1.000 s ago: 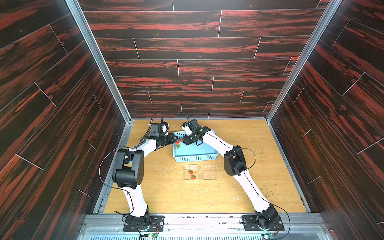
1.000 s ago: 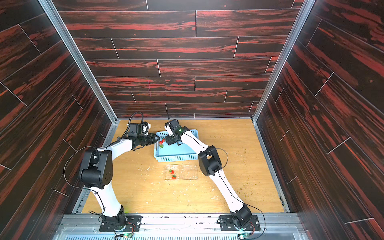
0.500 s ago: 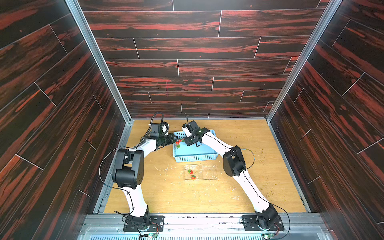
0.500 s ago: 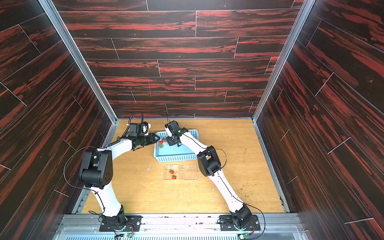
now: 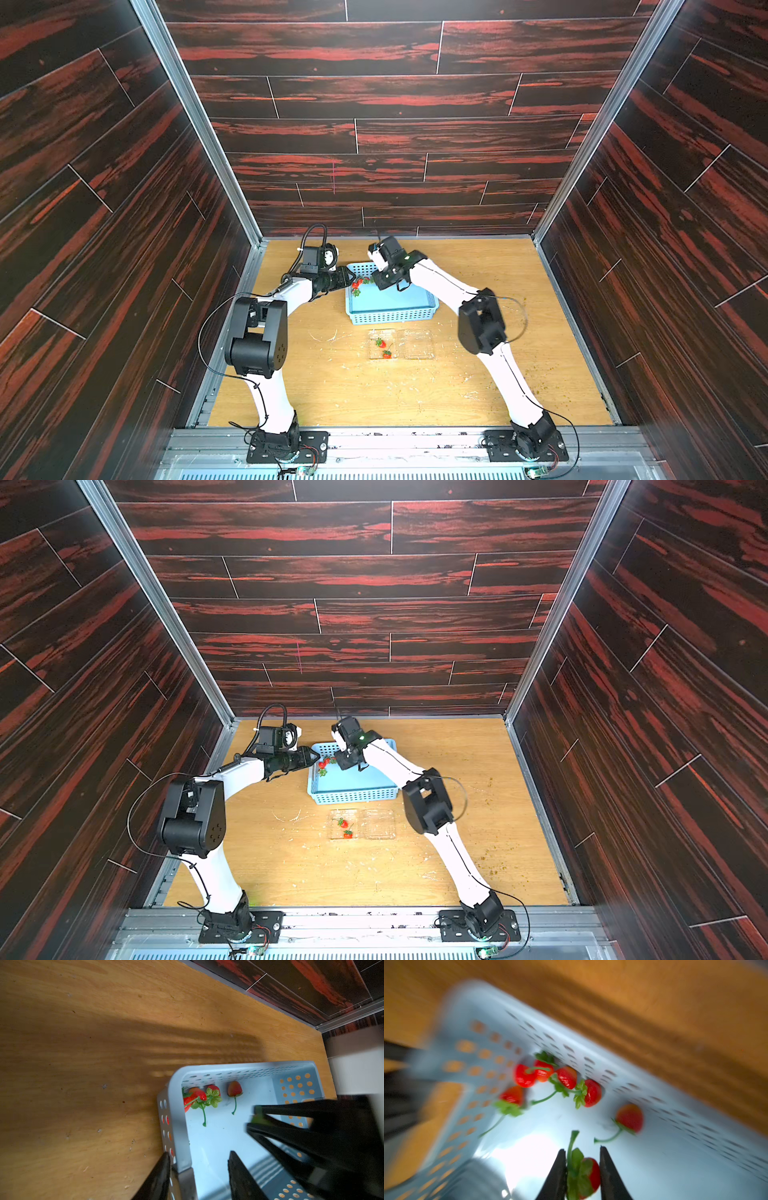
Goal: Pack strawberries into containers
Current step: Pick up the strawberry from the basket, then place the strawberry in the packing box.
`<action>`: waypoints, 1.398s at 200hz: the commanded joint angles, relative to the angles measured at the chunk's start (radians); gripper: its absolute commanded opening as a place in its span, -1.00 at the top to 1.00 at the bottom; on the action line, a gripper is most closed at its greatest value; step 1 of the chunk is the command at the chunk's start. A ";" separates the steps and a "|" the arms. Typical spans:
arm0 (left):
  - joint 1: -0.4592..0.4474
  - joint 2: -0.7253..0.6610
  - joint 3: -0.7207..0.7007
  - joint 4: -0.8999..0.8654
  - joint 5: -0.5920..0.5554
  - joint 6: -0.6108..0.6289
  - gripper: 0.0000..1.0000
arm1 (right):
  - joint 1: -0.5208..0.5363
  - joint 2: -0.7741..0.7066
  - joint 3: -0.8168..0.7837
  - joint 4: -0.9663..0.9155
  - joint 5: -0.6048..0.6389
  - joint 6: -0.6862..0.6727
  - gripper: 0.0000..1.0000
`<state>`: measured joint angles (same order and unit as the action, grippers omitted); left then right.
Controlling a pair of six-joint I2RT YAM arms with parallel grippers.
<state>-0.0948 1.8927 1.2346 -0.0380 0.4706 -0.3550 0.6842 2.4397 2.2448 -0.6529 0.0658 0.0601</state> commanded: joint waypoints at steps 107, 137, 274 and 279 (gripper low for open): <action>-0.003 -0.013 0.023 -0.017 0.000 0.020 0.06 | 0.152 -0.586 -0.840 0.164 -0.360 -0.002 0.61; -0.003 -0.024 0.012 -0.019 0.003 0.017 0.06 | 0.185 -0.561 -0.912 0.199 -0.354 0.012 0.57; -0.003 -0.028 0.018 -0.034 -0.007 0.027 0.06 | 0.079 -0.519 -0.618 0.129 -0.152 -0.106 -0.04; -0.003 -0.030 0.017 -0.034 -0.009 0.027 0.06 | 0.062 -0.493 -0.577 0.118 -0.133 -0.114 -0.04</action>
<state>-0.0948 1.8927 1.2346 -0.0540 0.4641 -0.3439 0.8204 1.8977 1.5108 -0.5060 -0.1368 0.0006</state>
